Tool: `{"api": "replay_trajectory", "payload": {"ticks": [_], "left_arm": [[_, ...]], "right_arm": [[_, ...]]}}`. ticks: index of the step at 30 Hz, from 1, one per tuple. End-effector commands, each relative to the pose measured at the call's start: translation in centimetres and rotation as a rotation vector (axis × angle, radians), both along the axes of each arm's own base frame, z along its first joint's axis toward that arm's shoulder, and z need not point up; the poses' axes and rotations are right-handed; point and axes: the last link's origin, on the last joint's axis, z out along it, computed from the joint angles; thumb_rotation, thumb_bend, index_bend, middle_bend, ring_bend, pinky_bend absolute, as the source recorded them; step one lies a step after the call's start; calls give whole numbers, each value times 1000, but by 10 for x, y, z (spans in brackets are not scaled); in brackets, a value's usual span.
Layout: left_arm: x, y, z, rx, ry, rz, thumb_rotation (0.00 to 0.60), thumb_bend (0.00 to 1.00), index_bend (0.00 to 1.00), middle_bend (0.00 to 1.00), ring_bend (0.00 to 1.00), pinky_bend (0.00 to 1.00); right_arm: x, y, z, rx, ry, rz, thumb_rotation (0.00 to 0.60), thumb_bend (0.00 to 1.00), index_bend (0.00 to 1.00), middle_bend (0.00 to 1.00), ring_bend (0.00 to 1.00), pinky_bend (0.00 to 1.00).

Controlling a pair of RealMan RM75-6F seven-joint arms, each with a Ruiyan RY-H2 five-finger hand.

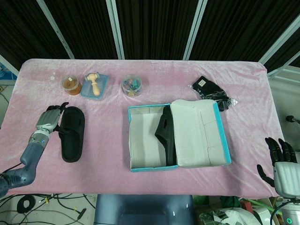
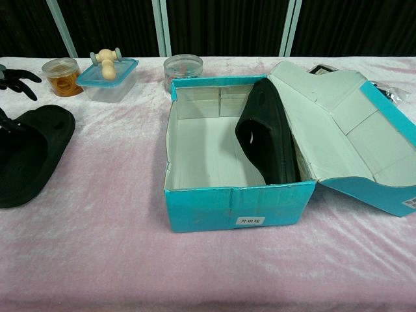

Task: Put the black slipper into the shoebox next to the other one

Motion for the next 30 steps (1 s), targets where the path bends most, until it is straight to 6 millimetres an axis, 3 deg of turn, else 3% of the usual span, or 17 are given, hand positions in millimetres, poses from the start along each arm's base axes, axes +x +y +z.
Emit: {"api": "replay_trajectory", "payload": {"ticks": [1, 15, 30], "left_arm": [[3, 4, -4, -24, 13, 0, 600, 0, 0, 183, 79, 0], [5, 10, -10, -54, 27, 15, 600, 0, 0, 181, 79, 0], [24, 18, -20, -112, 58, -16, 600, 0, 0, 192, 79, 0]], "right_arm": [[0, 1, 1, -5, 1, -5, 600, 241, 62, 87, 0, 84], [4, 2, 3, -7, 10, -4, 600, 242, 61, 85, 0, 84], [-1, 7, 5, -18, 5, -27, 600, 242, 60, 85, 0, 84]]}}
